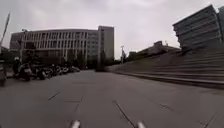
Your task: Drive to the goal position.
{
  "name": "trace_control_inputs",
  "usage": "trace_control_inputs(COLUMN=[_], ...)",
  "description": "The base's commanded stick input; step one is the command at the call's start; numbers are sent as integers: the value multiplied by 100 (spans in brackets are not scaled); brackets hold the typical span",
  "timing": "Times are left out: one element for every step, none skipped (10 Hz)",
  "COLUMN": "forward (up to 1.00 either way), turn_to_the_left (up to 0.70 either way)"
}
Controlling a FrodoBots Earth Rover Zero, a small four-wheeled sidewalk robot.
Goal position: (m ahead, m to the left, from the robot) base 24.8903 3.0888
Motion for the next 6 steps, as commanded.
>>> trace_control_inputs(forward=[60,60,60,60,60,60], turn_to_the_left=[15,15,15,15,15,15])
